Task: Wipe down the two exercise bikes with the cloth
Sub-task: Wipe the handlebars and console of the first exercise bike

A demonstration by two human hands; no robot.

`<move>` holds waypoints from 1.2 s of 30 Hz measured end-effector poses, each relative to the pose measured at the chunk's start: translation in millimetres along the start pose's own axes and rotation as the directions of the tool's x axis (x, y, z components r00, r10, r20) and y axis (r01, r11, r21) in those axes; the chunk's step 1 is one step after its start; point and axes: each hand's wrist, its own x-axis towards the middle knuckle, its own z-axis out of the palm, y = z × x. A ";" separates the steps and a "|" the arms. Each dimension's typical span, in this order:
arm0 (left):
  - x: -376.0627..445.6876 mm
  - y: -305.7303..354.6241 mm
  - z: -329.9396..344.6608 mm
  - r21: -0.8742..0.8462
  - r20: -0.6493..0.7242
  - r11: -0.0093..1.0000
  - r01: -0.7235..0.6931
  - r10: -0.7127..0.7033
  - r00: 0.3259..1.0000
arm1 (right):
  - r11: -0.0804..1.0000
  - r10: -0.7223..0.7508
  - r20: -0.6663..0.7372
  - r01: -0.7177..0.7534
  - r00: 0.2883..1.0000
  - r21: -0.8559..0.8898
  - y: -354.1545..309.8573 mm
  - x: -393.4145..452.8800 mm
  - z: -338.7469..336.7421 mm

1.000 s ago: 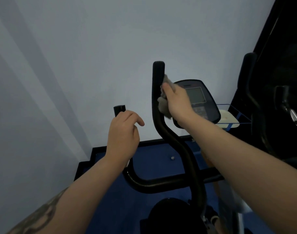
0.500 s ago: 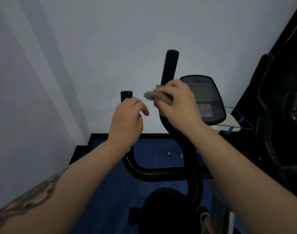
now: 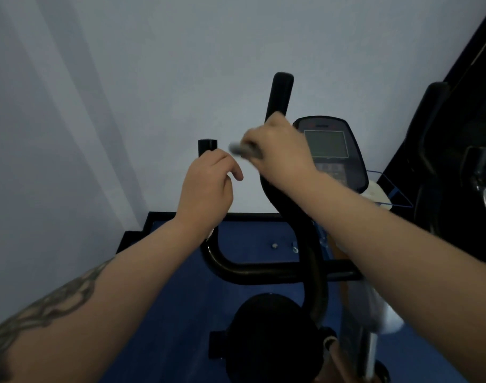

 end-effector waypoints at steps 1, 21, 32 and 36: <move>-0.3 0.0 -0.4 -0.008 -0.001 1.000 0.004 -0.004 1.000 | 0.999 -0.025 0.052 0.026 0.998 -0.027 -4.7 -9.2 2.2; -104.6 19.5 -11.9 -0.391 0.157 0.877 0.280 -0.237 0.959 | 0.891 0.066 0.503 -0.277 0.862 0.359 -61.0 -127.9 -12.0; -109.1 7.8 -31.5 -0.347 0.233 0.904 0.249 -0.175 0.957 | 0.921 0.168 0.465 -0.306 0.869 0.239 -83.3 -124.8 -1.0; -108.0 1.4 -27.0 -0.376 0.157 0.900 0.222 -0.174 0.972 | 0.858 0.336 0.519 -0.483 0.786 0.176 -62.8 -124.8 -14.9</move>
